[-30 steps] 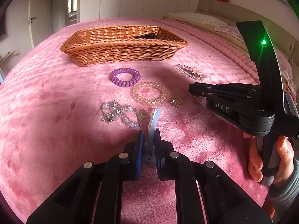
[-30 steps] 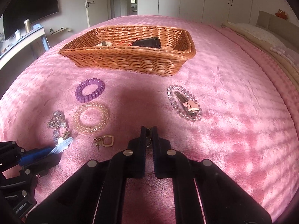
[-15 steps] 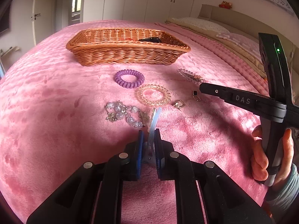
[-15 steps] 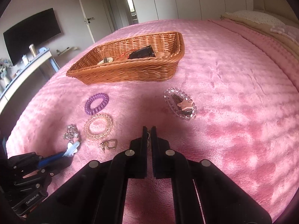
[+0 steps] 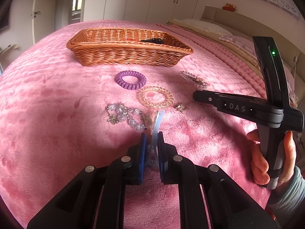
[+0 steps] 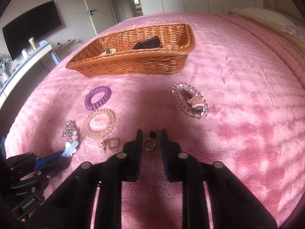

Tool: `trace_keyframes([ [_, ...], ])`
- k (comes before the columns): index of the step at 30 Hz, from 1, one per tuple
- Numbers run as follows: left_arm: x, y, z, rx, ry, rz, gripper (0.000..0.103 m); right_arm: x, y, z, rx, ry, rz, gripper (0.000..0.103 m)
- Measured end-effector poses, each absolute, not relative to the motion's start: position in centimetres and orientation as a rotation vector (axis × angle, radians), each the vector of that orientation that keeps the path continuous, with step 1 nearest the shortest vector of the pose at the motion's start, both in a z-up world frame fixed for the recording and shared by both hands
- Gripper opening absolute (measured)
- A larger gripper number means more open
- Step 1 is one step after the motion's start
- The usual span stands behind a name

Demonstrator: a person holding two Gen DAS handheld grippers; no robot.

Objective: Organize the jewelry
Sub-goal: 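Carry both held items into the wicker basket and open both tools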

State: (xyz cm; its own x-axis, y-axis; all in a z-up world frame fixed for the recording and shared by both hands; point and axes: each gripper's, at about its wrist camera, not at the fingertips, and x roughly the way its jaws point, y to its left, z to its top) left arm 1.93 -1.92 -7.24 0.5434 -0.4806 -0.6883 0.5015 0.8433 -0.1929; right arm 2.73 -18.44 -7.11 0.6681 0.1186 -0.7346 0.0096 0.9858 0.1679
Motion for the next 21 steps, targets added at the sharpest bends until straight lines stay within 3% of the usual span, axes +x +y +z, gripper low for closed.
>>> trace_keyframes([
  [6, 1.9, -1.9, -7.2, 0.023, 0.808, -0.587, 0.01, 3.5, -17.5, -7.7, 0.095, 0.871, 0.017, 0.025],
  [9, 2.0, -1.8, -7.2, 0.018, 0.806, -0.586, 0.01, 3.4, -17.0, -7.6, 0.06, 0.863, 0.017, 0.005],
  [21, 2.0, 0.0, -3.9, -0.057, 0.74, -0.589, 0.01, 1.4, -17.3, -3.9, 0.098, 0.741, 0.064, 0.005],
])
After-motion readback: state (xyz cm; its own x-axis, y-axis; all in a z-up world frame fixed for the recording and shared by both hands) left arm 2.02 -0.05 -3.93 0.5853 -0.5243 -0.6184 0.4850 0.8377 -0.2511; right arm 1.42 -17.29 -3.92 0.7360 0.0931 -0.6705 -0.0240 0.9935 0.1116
